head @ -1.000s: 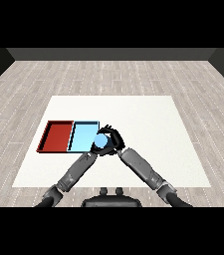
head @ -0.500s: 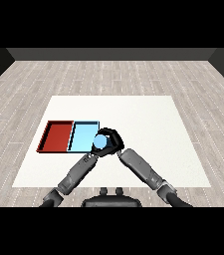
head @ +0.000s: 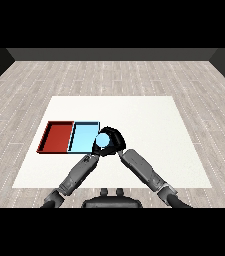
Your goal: Pick the blue can and put it in the blue box
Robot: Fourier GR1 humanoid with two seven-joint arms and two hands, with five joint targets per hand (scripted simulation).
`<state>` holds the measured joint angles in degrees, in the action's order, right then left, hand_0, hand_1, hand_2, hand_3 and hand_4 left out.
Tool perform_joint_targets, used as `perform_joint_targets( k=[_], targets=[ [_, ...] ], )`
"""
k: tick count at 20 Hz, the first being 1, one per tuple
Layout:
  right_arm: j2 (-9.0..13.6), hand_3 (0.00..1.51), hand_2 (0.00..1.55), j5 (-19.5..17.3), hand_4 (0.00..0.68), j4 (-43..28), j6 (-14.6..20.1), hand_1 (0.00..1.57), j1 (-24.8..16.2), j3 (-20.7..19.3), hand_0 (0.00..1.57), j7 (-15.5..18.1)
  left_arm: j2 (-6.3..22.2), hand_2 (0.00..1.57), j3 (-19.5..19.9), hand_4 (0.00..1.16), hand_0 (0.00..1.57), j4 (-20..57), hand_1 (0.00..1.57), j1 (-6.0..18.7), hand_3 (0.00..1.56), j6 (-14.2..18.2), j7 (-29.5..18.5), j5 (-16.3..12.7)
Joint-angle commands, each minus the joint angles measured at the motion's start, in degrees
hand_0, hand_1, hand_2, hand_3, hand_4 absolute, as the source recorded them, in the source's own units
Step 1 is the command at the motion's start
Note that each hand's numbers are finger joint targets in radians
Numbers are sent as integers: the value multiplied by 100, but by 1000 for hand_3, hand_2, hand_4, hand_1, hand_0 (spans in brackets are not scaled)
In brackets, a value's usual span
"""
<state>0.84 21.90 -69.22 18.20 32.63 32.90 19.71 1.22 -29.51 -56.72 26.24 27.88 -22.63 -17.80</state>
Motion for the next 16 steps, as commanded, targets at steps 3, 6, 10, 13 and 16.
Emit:
perform_joint_targets(
  k=[3,6,10,13,16],
  targets=[
    [-81,0,0,-90,0,-201,-67,0,-131,-150,0,-308,-117,1516,113,1097,1571,211,1571,103,1448,-186,-149,-204],
    [-82,0,0,-114,0,-225,-84,0,-151,-166,0,-327,-119,1516,307,1097,1571,538,1571,541,1448,-135,-90,-332],
    [-78,0,0,-313,0,-620,-72,0,-300,-281,0,-583,164,1546,-41,1138,1571,-638,1571,-445,1477,-91,121,72],
    [-83,0,0,-145,0,-339,-147,0,127,-509,0,-760,-118,1565,-4,1141,1571,237,1571,190,1492,136,-20,-106],
    [-81,0,0,-138,0,-683,-399,0,-293,-690,0,-688,-89,1571,281,1134,1571,58,1571,-177,1504,-251,-145,350]
  ],
)
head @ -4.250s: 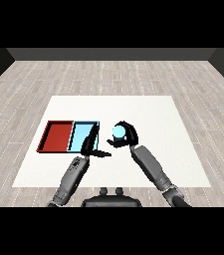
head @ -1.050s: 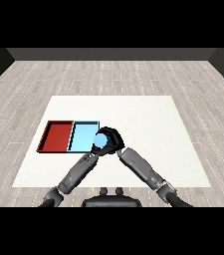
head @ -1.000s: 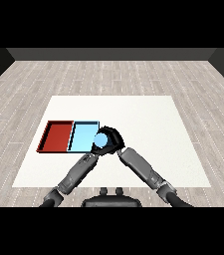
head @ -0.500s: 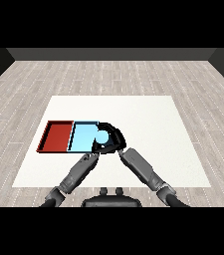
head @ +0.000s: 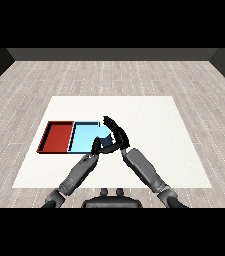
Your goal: Pick the blue can and put it in the blue box
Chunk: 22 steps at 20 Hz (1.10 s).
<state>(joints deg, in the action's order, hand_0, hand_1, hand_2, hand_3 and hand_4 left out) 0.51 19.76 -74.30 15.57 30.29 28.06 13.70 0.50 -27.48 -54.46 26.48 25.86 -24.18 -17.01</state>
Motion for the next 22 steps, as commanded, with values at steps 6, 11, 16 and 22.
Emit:
perform_joint_targets(
  k=[6,11,16,22],
  targets=[
    [388,0,0,-66,0,-843,-619,0,-729,-468,0,-141,-48,1571,-280,1131,1571,253,1571,216,1500,463,-44,-19],
    [464,0,0,-134,0,-1755,-590,0,-1493,-620,0,-105,-11,1571,399,1125,1571,137,1571,-66,1493,-120,-86,413],
    [799,0,0,158,0,-2623,-747,0,-2104,-1056,0,-111,284,1571,471,1130,1571,-56,1571,-138,1492,-64,200,508],
    [1169,0,0,503,0,-2893,-949,0,-2703,-1933,0,154,461,1571,735,1133,1571,328,1571,-172,1506,65,238,709]
  ],
)
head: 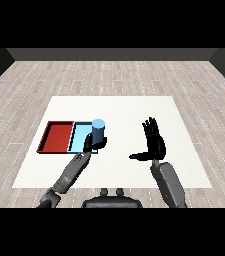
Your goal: Pick the blue can and put it in the blue box
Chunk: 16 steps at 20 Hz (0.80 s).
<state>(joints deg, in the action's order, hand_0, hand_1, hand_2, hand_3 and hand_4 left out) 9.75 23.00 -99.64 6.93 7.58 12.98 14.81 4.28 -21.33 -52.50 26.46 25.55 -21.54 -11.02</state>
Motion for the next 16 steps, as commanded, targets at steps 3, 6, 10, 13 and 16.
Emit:
perform_joint_targets(
  k=[3,6,10,13,16],
  targets=[
    [357,0,0,217,0,-366,-135,0,-440,-663,0,-30,507,1571,572,1145,1571,424,1571,331,1492,-26,376,45],
    [450,0,0,293,0,-135,-140,0,-234,-877,0,-281,814,1571,923,1120,1571,829,1571,262,1496,-306,310,-110],
    [260,0,0,27,0,122,-105,0,-373,-696,0,-7,1341,1571,1337,1090,1571,1645,1571,764,1502,-705,871,-271],
    [82,0,0,-99,0,-415,252,0,-458,-560,0,-231,1221,1571,1297,1058,1571,2501,1571,1092,1508,-380,991,52],
    [119,0,0,-72,0,36,-51,0,-606,-706,0,151,1181,1571,1345,1051,1571,3449,1571,1538,1486,-339,982,239]
  ],
)
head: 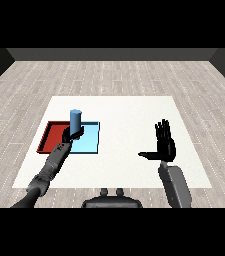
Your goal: Pick the blue can and put it in the blue box
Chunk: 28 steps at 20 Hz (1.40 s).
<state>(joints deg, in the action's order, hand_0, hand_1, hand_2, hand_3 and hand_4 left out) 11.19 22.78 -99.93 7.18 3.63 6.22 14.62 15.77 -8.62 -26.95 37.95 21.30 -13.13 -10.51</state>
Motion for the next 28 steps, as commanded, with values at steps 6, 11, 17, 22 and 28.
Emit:
perform_joint_targets(
  k=[6,11,17,22,28],
  targets=[
    [-33,0,0,289,0,1101,-177,0,691,-543,0,25,-193,1502,-75,987,1571,1913,1571,951,1378,234,655,530],
    [-254,0,0,98,0,1045,-278,0,218,-279,0,368,-329,1353,-114,859,1442,2405,1442,910,991,30,737,687],
    [-110,0,0,228,0,950,-349,0,375,-427,0,140,-461,1480,104,699,1571,2540,1571,690,0,-309,935,505],
    [-264,0,0,90,0,1045,-323,0,328,-358,0,348,-434,0,-195,588,0,2679,0,881,0,-244,1247,892],
    [-290,0,0,224,0,932,-550,0,103,-412,0,447,-387,0,64,0,0,2423,0,615,0,920,589,739]
  ],
)
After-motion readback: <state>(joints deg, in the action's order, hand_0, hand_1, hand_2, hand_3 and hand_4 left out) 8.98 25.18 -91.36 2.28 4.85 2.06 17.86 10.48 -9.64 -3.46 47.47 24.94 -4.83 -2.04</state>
